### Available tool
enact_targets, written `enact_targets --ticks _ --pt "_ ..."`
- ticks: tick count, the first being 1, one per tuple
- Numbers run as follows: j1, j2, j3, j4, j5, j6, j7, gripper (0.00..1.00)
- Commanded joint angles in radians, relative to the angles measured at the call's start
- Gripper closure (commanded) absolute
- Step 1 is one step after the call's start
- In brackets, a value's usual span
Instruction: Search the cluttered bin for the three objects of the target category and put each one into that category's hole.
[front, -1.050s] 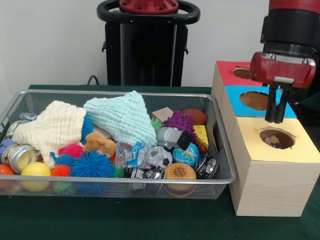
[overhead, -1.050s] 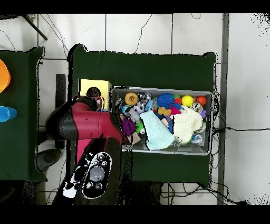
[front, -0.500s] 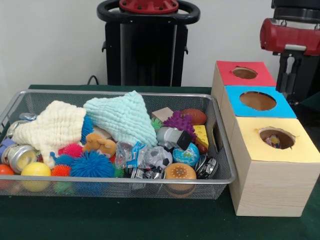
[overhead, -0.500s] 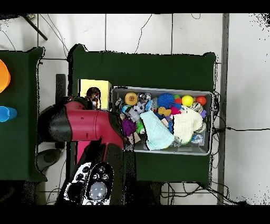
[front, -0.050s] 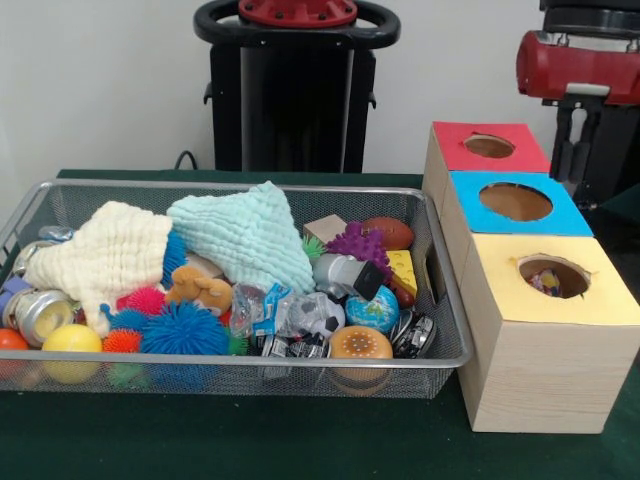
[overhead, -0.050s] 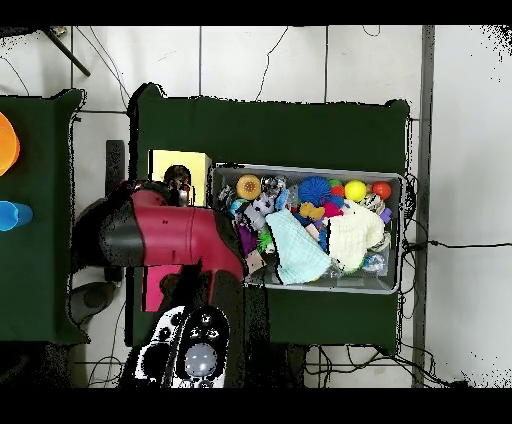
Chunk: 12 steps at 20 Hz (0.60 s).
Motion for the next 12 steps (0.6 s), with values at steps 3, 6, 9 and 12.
enact_targets --ticks 3,6,9,12 --pt "-0.197 -0.016 0.187 0.149 -0.058 0.112 -0.091 1.00" --pt "-0.229 -0.024 0.206 0.154 -0.082 0.128 -0.105 1.00" --pt "-0.239 -0.028 0.204 0.151 -0.104 0.142 -0.087 1.00" --pt "-0.244 -0.033 0.205 0.157 -0.116 0.158 -0.057 1.00"
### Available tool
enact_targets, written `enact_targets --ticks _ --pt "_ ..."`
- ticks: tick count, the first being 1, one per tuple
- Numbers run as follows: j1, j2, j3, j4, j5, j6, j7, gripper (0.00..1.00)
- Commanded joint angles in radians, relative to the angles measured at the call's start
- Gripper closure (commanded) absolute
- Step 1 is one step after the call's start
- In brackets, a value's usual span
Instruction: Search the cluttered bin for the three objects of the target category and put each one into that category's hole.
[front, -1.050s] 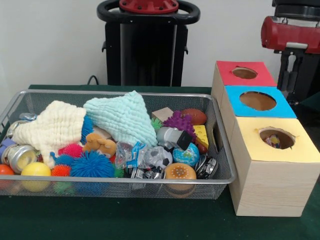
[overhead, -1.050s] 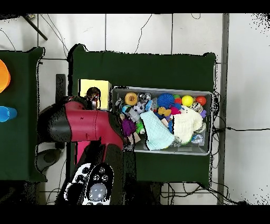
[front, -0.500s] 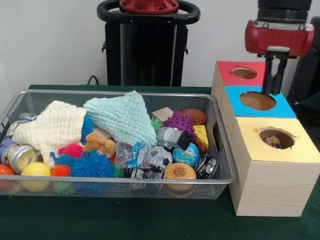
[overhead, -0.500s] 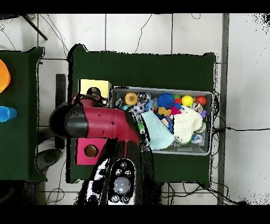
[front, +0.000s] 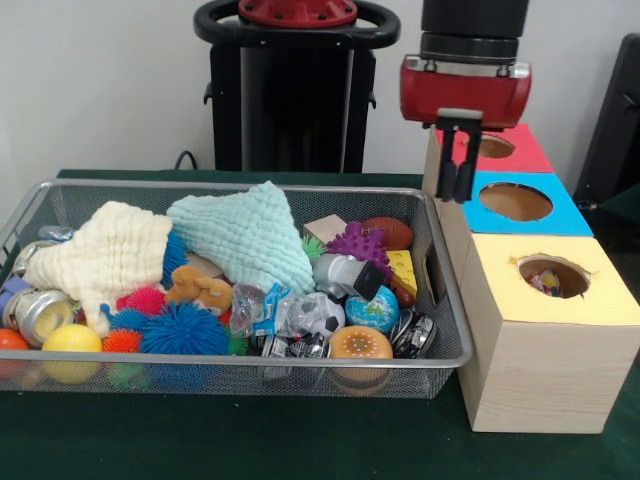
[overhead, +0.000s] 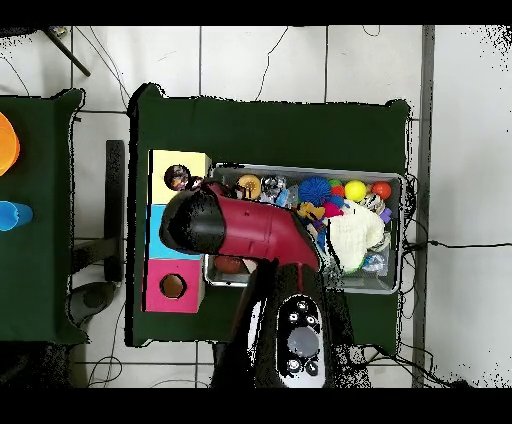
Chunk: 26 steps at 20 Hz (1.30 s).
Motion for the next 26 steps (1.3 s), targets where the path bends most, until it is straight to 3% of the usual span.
enact_targets --ticks 1,6,15,16,26 --pt "-0.030 -0.011 0.106 0.095 -0.076 0.144 -0.048 1.00" --pt "-0.052 -0.022 0.118 0.135 -0.081 0.113 -0.022 1.00" --pt "-0.072 -0.012 0.113 0.139 -0.095 0.117 0.000 1.00" --pt "-0.071 -0.013 0.109 0.143 -0.091 0.120 0.012 0.00" --pt "-0.087 -0.033 0.120 0.225 -0.091 0.030 0.032 0.00"
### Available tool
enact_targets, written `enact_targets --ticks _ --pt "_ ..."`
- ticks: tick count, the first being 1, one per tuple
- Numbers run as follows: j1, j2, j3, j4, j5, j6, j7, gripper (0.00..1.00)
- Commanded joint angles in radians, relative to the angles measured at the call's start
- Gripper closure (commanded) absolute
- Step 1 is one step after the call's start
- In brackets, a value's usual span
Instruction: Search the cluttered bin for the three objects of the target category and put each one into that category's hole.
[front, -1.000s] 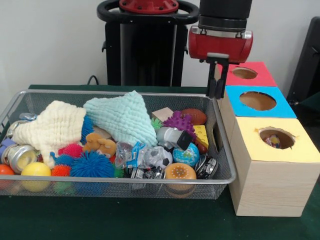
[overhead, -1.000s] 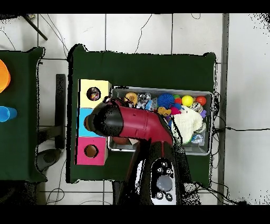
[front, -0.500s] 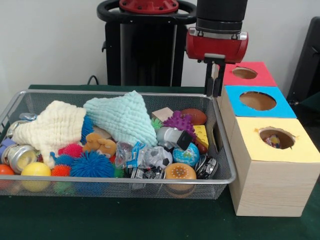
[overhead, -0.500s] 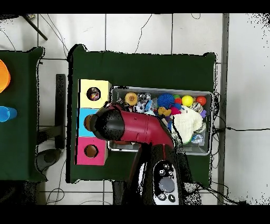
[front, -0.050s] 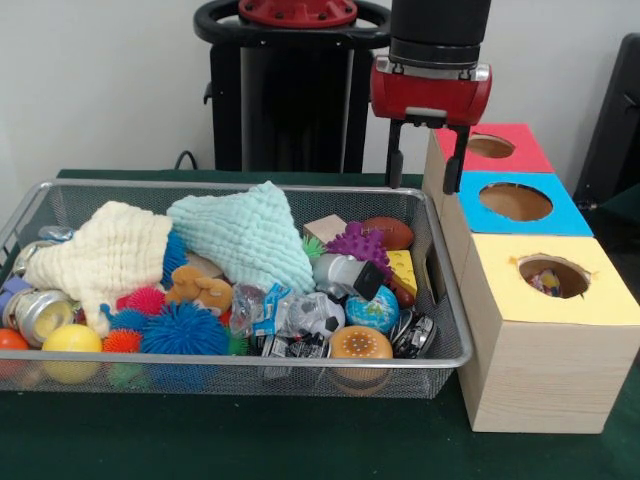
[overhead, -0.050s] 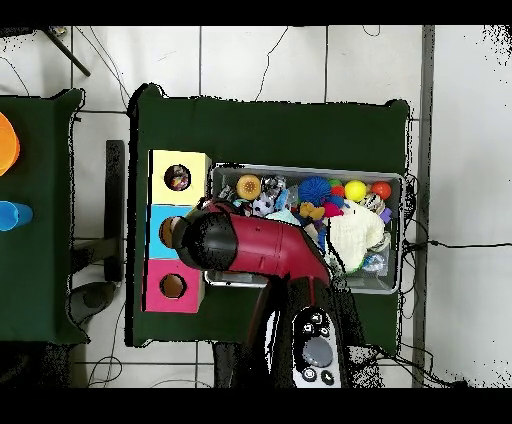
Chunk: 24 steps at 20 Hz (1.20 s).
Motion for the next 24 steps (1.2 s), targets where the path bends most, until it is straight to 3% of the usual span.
enact_targets --ticks 1,15,24 --pt "-0.039 -0.005 0.087 0.136 -0.047 -0.002 0.038 0.00" --pt "-0.053 -0.022 0.077 0.172 -0.051 -0.006 0.036 0.00" --pt "0.020 0.018 0.047 0.066 -0.039 0.047 0.084 0.00"
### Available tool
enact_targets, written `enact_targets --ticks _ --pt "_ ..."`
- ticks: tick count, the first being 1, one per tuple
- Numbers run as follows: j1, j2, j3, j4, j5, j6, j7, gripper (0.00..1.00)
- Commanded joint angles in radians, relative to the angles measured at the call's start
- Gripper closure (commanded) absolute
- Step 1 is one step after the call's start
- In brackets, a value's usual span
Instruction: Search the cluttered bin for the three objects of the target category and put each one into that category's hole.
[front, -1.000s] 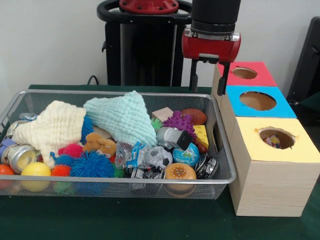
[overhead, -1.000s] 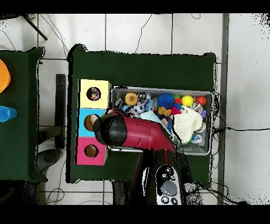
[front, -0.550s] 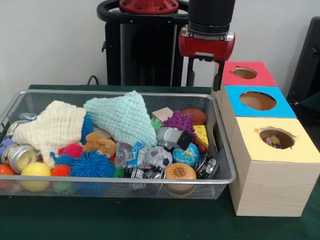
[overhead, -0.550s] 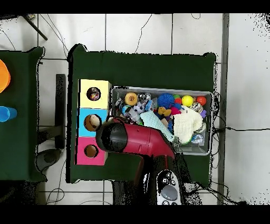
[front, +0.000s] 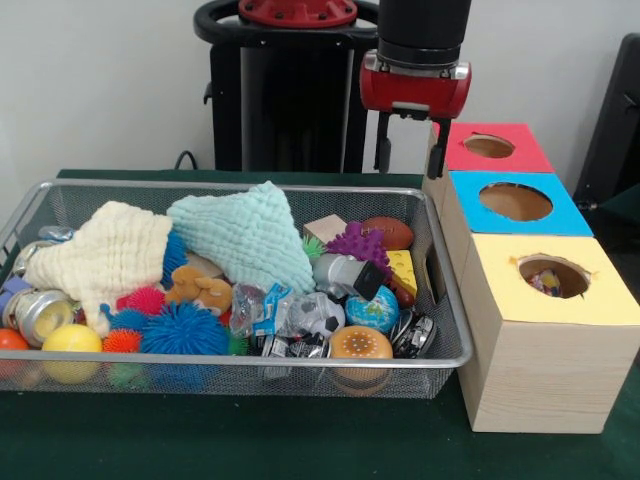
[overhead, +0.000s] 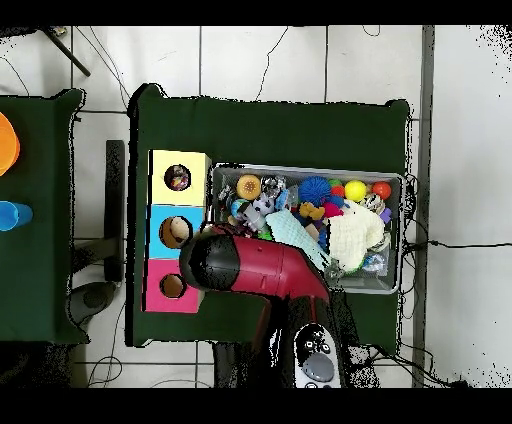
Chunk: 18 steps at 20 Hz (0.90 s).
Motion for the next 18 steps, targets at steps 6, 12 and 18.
enact_targets --ticks 6,12,18 --pt "0.007 0.054 0.044 -0.015 -0.046 0.015 0.070 0.00" --pt "-0.086 0.043 0.069 0.042 -0.075 -0.028 0.003 0.00" --pt "-0.159 0.034 0.119 0.090 -0.104 -0.062 -0.018 0.00"
